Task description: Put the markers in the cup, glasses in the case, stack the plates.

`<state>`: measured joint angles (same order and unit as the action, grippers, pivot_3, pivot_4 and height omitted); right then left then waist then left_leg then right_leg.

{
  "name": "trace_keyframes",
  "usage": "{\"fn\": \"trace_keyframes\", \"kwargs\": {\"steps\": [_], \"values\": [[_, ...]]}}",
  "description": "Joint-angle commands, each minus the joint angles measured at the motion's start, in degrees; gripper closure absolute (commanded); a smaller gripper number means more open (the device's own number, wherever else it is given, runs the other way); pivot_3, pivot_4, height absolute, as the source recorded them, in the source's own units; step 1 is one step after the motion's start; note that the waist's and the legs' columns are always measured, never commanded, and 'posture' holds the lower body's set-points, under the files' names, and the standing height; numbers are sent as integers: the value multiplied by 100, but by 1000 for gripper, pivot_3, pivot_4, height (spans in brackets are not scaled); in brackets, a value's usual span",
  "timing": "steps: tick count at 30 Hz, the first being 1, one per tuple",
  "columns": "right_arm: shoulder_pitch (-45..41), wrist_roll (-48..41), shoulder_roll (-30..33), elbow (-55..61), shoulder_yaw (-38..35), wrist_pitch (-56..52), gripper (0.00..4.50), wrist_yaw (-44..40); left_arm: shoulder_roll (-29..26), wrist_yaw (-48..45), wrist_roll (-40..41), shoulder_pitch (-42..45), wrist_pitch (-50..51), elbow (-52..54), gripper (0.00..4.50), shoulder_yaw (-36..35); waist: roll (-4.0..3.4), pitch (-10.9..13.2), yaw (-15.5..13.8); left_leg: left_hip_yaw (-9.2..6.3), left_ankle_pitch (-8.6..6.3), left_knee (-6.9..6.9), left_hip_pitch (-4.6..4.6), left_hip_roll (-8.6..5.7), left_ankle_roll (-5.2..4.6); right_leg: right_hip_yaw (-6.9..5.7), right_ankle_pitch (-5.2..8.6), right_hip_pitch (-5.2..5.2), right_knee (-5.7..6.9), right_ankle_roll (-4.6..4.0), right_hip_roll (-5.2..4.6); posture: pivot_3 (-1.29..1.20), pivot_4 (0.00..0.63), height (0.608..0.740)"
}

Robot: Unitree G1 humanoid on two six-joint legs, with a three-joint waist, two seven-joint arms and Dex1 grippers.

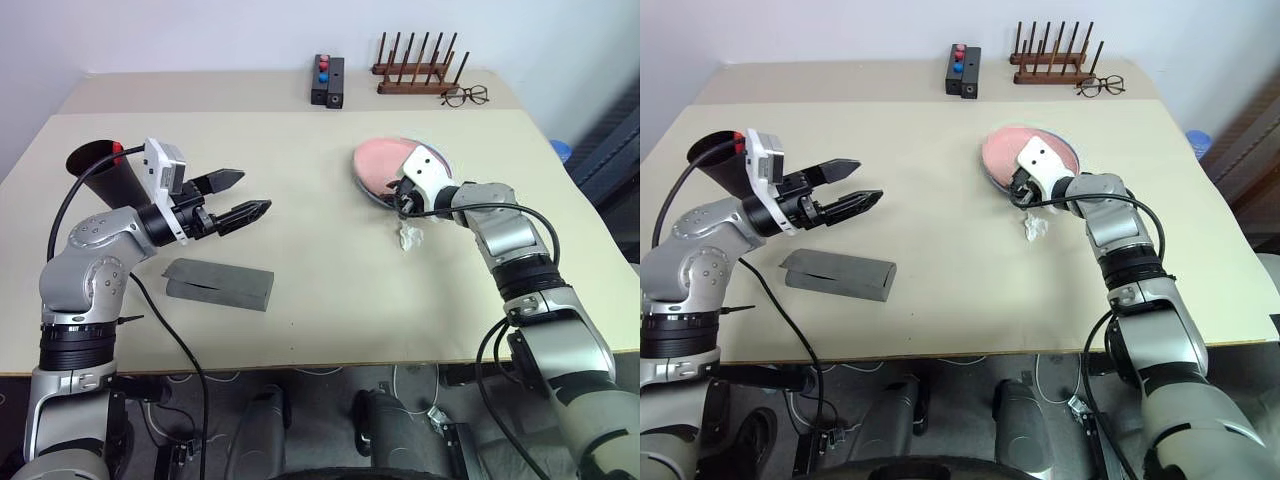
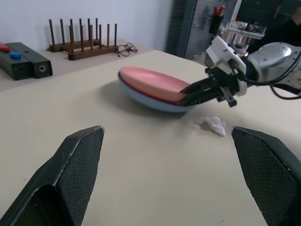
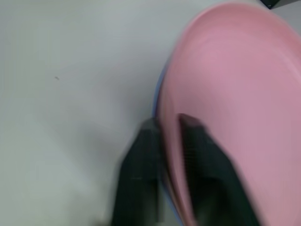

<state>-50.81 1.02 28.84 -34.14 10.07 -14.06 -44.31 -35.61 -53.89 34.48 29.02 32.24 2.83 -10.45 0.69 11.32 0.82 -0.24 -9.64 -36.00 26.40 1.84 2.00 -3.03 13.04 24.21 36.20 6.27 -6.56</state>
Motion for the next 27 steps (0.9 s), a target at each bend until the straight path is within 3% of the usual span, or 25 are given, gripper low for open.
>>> {"fn": "trace_keyframes", "kwargs": {"steps": [1,5,10,16,21,27], "values": [[-275,-224,-25,195,-377,-134,2024,72,-56,-100,153,167,3,119,0,-56,0,0,-5,0,0,0,0,0,0,0,0,0,0,0,0,0,150,740],[-286,-436,65,492,-654,-480,45,19,-100,-296,205,207,15,51,0,-15,0,0,-8,0,0,0,1,0,0,0,0,0,-1,0,0,0,150,740],[-139,-1370,350,1598,-1464,-1973,45,-188,-451,-917,635,79,386,175,0,-119,-6,4,-11,0,0,3,2,0,0,0,0,2,0,0,0,0,150,740],[1191,-2101,1076,3764,-1290,-3669,45,-679,-872,-1570,796,-171,575,314,0,43,-3,1,-16,-2,-1,10,0,1,1,-1,8,0,-6,-13,0,0,150,740],[1527,-1949,1496,4162,-876,-4401,45,-487,-919,-1722,643,-174,450,316,0,167,-12,5,-6,0,-1,-1,0,2,1,1,8,5,-5,-33,-1,0,150,740],[1277,-1786,1017,3530,-706,-4296,45,82,-949,-1807,444,-79,239,253,0,256,-8,3,-5,0,-1,0,2,3,2,1,9,7,-9,-34,-2,0,150,740]]}}
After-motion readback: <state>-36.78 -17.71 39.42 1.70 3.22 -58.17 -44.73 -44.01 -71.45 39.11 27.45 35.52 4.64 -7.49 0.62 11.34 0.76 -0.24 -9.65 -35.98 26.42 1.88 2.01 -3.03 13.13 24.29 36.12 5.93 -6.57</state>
